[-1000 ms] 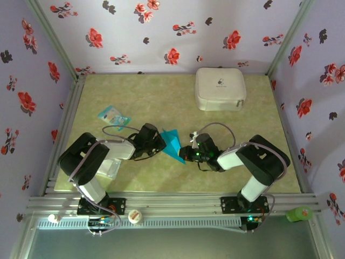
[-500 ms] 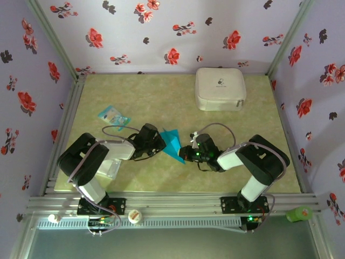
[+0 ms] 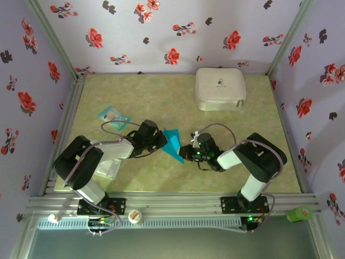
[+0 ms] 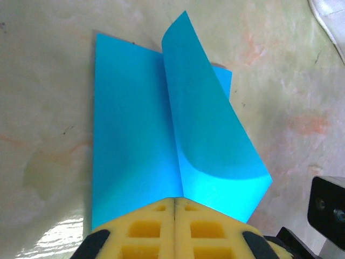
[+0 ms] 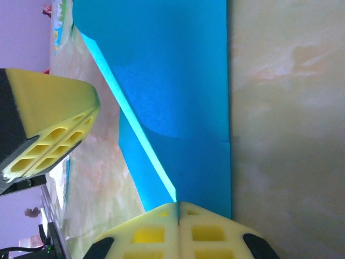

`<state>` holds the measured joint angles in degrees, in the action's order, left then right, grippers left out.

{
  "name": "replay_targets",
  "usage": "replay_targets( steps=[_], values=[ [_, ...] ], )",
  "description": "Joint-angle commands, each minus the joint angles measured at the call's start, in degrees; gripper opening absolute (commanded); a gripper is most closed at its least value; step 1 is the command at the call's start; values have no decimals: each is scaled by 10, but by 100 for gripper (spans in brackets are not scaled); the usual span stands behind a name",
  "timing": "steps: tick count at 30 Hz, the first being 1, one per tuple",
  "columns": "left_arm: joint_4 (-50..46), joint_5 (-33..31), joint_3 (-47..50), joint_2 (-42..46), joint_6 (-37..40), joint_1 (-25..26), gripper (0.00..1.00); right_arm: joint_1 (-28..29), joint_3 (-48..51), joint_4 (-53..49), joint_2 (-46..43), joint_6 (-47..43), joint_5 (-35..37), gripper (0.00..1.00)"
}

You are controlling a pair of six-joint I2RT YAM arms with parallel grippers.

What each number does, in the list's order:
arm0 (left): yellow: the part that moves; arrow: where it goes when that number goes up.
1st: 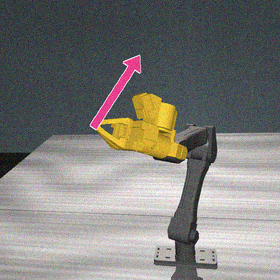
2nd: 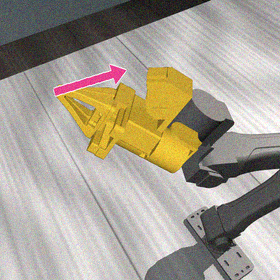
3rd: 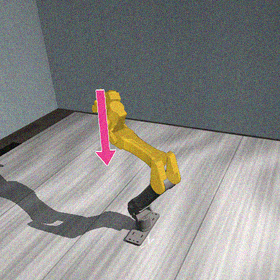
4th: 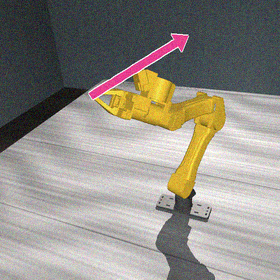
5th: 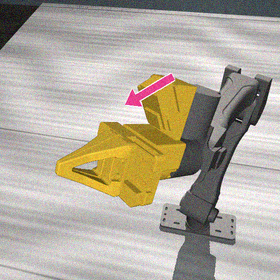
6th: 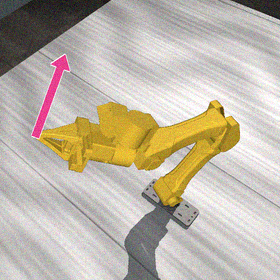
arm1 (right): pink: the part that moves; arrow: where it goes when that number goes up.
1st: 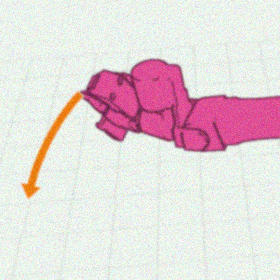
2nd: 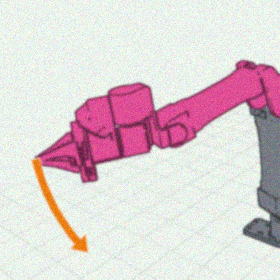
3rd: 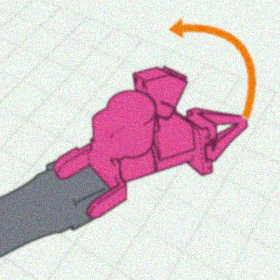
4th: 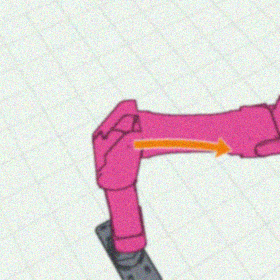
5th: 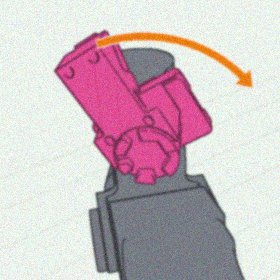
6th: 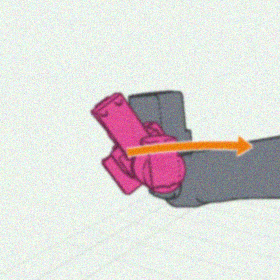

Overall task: Fold a paper plane with a square sheet of paper (pick it up from the middle)
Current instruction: Fourth fold the wing at the center of the table.

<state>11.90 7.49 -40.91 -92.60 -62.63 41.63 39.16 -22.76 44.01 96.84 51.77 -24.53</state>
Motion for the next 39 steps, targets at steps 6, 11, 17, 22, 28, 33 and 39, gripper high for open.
replay_targets(
  steps=[6,11,17,22,28,33,39],
  values=[
    [3,-4,-22,0,19,3,2,-13,13,17,8,27,-14,0],
    [-3,7,-34,-23,14,2,0,-16,19,27,10,34,-12,0],
    [-20,23,-40,-64,-2,-5,0,-16,16,5,-5,29,-7,0],
    [-11,23,-27,-79,-18,-6,0,-17,14,-8,-12,36,0,0],
    [1,10,-7,-74,-37,-2,0,-16,14,-14,-23,40,-3,0],
    [4,-3,0,-68,-42,5,0,-16,6,-36,-34,33,-3,0],
    [10,-12,5,-62,-51,12,0,-16,7,-38,-20,36,0,0]
  ],
)
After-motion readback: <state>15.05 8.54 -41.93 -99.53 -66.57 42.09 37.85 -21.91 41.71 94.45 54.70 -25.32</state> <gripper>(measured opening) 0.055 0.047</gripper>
